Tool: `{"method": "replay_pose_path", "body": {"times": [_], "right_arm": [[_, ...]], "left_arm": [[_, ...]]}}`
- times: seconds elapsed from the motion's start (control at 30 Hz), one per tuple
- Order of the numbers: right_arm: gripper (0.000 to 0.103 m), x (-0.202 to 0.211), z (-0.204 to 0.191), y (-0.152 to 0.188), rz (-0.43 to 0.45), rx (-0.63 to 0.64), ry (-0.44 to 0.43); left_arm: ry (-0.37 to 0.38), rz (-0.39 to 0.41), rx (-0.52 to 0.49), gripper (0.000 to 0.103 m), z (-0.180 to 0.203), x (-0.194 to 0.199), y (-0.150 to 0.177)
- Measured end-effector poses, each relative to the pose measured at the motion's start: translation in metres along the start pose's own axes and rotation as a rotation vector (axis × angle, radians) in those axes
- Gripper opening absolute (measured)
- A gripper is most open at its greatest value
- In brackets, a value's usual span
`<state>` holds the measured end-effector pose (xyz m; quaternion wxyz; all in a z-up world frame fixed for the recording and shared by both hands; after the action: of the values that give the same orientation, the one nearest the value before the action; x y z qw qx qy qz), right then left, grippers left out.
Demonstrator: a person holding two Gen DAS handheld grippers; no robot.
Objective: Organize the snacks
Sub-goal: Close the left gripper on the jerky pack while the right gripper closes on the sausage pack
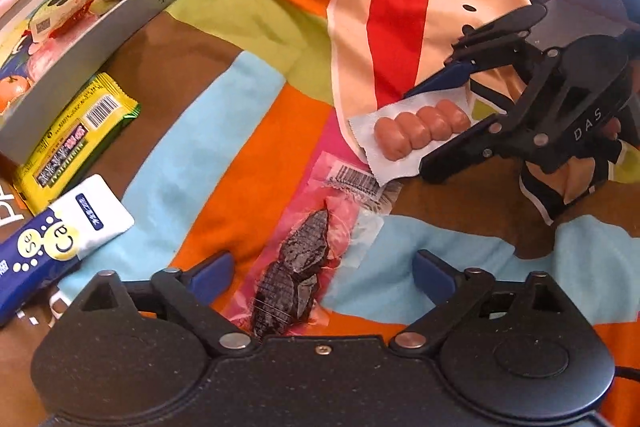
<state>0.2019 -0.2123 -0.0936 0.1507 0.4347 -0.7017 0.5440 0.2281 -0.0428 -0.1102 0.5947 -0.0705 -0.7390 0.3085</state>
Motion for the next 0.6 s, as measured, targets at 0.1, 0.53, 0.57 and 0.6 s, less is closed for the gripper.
{"method": "replay_pose_path", "body": {"times": [0.1,0.53,0.57,0.6], "right_arm": [[0.071,0.001,-0.002,0.003,0.019,-0.024,-0.007],[0.062,0.013,-0.014,0.012,0.059,-0.019,0.042],[0.062,0.015,-0.015,0.014,0.066,-0.011,0.052],[0.061,0.017,-0.017,0.015,0.077,-0.002,0.068]], "left_arm": [[-0.011,-0.002,0.0,0.088,-0.002,0.002,-0.001],[-0.038,0.012,0.147,0.072,-0.015,0.003,0.001],[-0.051,0.007,0.162,0.071,-0.013,0.003,0.0],[-0.065,0.002,0.179,0.07,-0.011,0.003,0.0]]}}
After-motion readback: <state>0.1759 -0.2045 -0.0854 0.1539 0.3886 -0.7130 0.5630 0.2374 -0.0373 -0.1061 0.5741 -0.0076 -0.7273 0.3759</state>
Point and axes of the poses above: each gripper's, at about its wrist camera, not at the fingertips, and x roughly against the way its jaws point, z to its right, y to its underside, the point moved 6 cm from there along -x, roughly the way its jaws point, and after that the axes turned 8 degrees about -x, right-handed, at the moved point
